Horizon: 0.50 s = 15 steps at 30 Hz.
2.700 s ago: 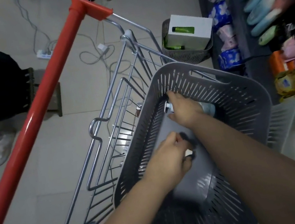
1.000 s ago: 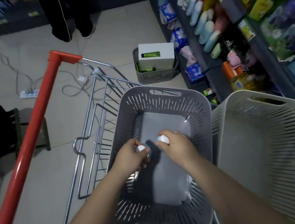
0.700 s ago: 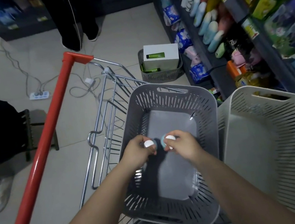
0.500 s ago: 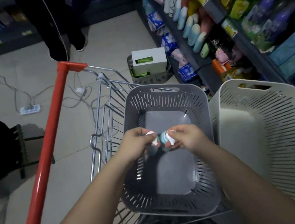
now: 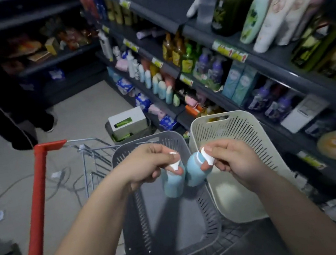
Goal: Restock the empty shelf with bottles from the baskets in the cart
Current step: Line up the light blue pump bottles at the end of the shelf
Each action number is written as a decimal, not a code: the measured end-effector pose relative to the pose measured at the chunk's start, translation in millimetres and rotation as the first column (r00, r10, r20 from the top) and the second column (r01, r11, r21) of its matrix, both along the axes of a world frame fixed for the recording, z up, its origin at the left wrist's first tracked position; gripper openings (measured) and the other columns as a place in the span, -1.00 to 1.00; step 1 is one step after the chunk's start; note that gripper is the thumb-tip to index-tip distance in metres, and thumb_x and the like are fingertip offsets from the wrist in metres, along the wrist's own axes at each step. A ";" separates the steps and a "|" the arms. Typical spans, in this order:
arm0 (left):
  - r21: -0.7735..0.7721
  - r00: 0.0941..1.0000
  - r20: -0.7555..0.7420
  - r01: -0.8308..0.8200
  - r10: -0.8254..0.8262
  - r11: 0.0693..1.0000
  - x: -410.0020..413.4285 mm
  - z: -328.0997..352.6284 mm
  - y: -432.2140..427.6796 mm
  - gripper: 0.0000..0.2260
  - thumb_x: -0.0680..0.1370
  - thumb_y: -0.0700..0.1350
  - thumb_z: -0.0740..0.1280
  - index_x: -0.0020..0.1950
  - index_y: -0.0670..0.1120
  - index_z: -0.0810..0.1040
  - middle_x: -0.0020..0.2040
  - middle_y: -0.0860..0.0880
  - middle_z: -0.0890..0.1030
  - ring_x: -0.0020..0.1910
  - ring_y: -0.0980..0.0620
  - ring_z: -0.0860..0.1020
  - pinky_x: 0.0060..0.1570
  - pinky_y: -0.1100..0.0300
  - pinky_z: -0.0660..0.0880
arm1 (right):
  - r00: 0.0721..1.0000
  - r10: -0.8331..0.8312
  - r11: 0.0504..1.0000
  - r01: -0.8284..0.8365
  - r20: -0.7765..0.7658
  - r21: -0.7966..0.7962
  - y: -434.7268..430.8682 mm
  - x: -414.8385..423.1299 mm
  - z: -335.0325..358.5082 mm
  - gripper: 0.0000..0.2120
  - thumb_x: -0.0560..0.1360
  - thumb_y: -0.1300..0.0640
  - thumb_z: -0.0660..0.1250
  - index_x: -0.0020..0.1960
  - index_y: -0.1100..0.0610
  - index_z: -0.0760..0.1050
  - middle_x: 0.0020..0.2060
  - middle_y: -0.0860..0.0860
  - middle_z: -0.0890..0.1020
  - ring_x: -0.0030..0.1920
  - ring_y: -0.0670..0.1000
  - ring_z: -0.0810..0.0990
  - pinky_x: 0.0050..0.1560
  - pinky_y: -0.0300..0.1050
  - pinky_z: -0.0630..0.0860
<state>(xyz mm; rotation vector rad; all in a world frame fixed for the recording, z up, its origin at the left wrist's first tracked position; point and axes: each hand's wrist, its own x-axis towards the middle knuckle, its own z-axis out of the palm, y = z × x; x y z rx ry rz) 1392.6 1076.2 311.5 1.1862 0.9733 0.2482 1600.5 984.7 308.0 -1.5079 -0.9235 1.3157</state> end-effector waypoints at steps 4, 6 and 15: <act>0.034 0.997 0.009 0.078 -0.079 0.996 36.5 23.9 -12.2 -0.94 0.56 -0.19 0.36 -0.08 -0.16 0.61 -0.17 -0.23 0.69 -0.58 0.12 0.19 -0.56 0.38 0.06 | 0.998 -0.065 0.997 0.065 0.016 0.045 -33.5 20.7 31.6 -0.84 0.58 0.29 0.26 -0.04 0.27 0.62 -0.42 0.05 0.65 -0.44 -0.07 0.31 -0.44 -0.32 0.27; 0.041 0.991 0.021 0.128 -0.129 0.991 57.3 33.3 -20.3 -0.91 0.55 -0.19 0.37 -0.02 -0.20 0.62 -0.19 -0.22 0.69 -0.58 0.12 0.19 -0.56 0.38 0.06 | 0.990 -0.139 0.989 0.139 -0.001 0.054 -55.5 35.5 42.7 -0.84 0.58 0.28 0.27 -0.07 0.24 0.62 -0.37 0.15 0.68 -0.48 -0.09 0.32 -0.47 -0.35 0.27; 0.072 0.936 0.087 0.335 -0.341 0.939 171.7 73.8 -103.0 -0.93 0.55 -0.19 0.37 -0.01 -0.18 0.57 -0.16 -0.22 0.69 -0.62 0.16 0.21 -0.59 0.39 0.06 | 0.911 -0.411 0.909 0.408 0.026 0.085 -181.5 116.4 83.5 -0.86 0.55 0.27 0.30 -0.08 0.28 0.62 -0.36 0.20 0.68 -0.54 -0.10 0.32 -0.55 -0.34 0.22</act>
